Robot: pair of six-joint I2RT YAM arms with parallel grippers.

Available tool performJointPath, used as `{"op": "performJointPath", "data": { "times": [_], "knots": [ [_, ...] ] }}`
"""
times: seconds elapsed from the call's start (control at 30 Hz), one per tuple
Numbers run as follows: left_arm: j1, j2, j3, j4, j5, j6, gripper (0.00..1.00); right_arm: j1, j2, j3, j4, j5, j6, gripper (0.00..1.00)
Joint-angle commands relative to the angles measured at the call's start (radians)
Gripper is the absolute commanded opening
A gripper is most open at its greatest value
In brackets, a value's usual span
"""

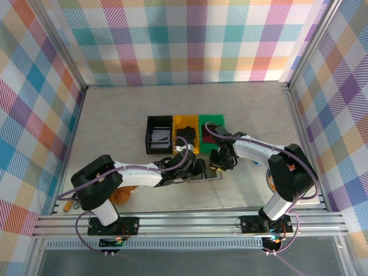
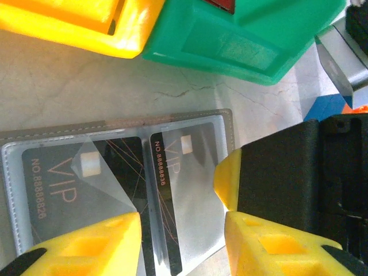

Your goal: Take the credit cards out of the card holder

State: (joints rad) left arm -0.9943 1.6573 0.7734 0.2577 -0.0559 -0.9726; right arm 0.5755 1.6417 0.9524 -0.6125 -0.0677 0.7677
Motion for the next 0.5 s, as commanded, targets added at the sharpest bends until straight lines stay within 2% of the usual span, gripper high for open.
{"op": "performJointPath", "data": {
  "times": [0.0, 0.47],
  "knots": [
    [-0.02, 0.03, 0.019, -0.012, -0.017, -0.016, 0.36, -0.007, 0.016, -0.02, 0.008, -0.014, 0.028, 0.25],
    [-0.033, 0.093, 0.056, -0.016, -0.026, -0.044, 0.3, -0.017, 0.039, -0.04, 0.031, -0.033, 0.045, 0.25]
  ]
}}
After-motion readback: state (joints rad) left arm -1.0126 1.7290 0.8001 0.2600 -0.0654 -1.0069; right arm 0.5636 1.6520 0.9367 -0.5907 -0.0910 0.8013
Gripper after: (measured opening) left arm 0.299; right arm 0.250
